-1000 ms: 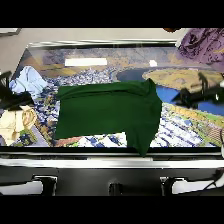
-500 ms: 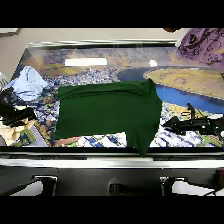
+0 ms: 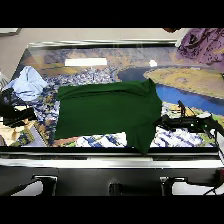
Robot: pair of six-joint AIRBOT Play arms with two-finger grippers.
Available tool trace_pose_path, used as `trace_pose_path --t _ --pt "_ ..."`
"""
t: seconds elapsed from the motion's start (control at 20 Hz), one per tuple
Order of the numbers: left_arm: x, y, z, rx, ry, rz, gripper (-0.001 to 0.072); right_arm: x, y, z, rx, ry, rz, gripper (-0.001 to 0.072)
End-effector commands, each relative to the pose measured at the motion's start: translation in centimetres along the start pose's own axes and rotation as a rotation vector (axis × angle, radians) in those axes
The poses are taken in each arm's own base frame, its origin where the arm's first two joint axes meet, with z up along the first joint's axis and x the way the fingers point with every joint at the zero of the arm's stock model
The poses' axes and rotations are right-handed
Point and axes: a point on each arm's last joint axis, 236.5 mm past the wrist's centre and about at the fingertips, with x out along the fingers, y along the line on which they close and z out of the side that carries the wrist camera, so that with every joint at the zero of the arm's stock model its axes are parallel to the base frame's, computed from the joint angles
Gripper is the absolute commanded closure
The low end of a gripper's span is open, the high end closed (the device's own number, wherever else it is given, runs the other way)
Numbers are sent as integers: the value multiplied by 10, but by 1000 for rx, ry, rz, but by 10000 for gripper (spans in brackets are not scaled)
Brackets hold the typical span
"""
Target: Fold the clothes and pants, and hang the long-sleeved shirts on hangers.
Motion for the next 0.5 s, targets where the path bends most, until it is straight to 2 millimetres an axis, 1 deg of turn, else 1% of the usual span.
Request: trace_pose_path --t 0.0,0.05,0.15,0.2,0.35,0.45 --pt "1 -2 -9 -96 37 -16 98 4 -2 4 -12 -15 -15 674" --pt "4 -3 -11 -110 43 -36 98 3 -2 4 -10 -14 -14 679" --pt "13 8 -18 -165 46 -65 98 2 1 3 1 -13 -9 679" --pt "18 9 -21 -206 31 -127 98 0 4 2 -4 -7 -2 679" --pt "38 -1 -41 -284 16 -353 98 -6 12 1 0 -8 8 679" --pt "55 -6 -58 -326 44 -442 98 -10 17 1 2 -15 11 679"
